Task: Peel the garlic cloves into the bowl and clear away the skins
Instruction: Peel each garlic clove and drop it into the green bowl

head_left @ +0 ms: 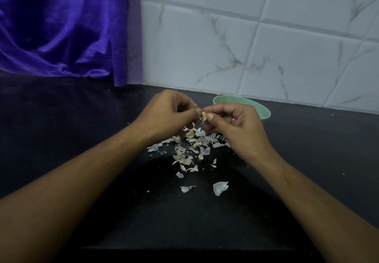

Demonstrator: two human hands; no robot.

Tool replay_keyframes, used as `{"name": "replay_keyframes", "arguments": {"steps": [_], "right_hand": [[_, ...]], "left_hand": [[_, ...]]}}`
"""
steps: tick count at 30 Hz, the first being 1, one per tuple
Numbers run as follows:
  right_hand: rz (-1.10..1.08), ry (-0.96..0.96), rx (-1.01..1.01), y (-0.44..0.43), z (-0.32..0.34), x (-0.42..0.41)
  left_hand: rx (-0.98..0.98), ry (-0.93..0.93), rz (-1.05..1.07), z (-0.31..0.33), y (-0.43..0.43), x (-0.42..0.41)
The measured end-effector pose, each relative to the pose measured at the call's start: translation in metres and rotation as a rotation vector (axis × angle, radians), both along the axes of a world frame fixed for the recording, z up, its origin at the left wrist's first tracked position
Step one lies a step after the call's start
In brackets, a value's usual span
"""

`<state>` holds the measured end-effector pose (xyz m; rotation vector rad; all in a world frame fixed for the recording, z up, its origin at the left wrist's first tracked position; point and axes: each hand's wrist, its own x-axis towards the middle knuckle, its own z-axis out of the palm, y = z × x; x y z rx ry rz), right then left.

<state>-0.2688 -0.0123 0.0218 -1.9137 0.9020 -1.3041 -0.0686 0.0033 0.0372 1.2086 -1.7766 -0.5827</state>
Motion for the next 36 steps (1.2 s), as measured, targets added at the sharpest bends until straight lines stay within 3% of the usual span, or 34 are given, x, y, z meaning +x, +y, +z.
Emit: {"name": "replay_keyframes", "arguments": {"steps": [11,18,25,28,36], "right_hand": [[-0.025,0.107,-0.069,0.002,0.0,-0.001],[0.049,0.007,0.041,0.004,0.002,0.001],[0.126,-0.182,0.159,0.005,0.005,0.005],[0.151,-0.274,0.215,0.005,0.007,0.004],[0.049,-0.195,0.16,0.003,0.005,0.002]], "left_hand": [[-0.008,-0.057,0.024,0.001,0.002,0.0],[-0.037,-0.038,0.093,0.002,0.003,-0.005],[0.101,0.119,-0.01,-0.001,0.001,-0.007],[0.108,0.074,0.005,-0.003,0.003,-0.009],[0.075,0.16,-0.054,0.002,0.004,-0.004]]}}
